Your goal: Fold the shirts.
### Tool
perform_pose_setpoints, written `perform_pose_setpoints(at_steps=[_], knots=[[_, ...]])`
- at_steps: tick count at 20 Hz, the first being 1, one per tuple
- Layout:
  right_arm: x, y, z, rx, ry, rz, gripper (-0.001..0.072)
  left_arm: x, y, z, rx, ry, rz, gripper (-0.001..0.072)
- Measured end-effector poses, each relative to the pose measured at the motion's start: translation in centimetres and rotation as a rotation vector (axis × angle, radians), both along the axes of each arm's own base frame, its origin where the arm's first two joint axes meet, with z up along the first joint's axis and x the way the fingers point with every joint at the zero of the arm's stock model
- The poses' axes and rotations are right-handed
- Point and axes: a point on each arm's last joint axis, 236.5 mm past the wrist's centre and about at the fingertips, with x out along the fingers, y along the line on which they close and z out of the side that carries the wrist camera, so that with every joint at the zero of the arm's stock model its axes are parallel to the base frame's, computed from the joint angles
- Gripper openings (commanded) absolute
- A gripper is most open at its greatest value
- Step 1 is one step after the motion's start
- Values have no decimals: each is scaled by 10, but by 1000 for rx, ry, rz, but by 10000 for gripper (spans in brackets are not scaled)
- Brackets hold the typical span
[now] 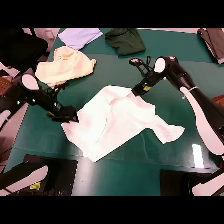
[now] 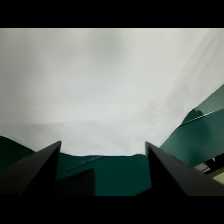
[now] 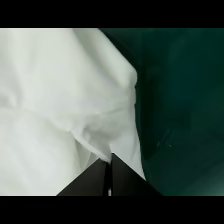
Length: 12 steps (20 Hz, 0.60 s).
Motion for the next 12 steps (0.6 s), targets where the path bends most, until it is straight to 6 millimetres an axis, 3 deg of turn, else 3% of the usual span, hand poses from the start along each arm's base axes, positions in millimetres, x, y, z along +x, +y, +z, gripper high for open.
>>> perform_pose_setpoints(at_steps=[3,8,12], knots=[[1,-4,0,-5,5,-8,14,-22,-3,-13,-8,53,43,627],[3,-8,0,-8,8,-18,14,-37,-6,-21,-15,100,78,626],[4,-8,1,-6,5,-21,14,-44,-8,-40,-21,121,119,625]])
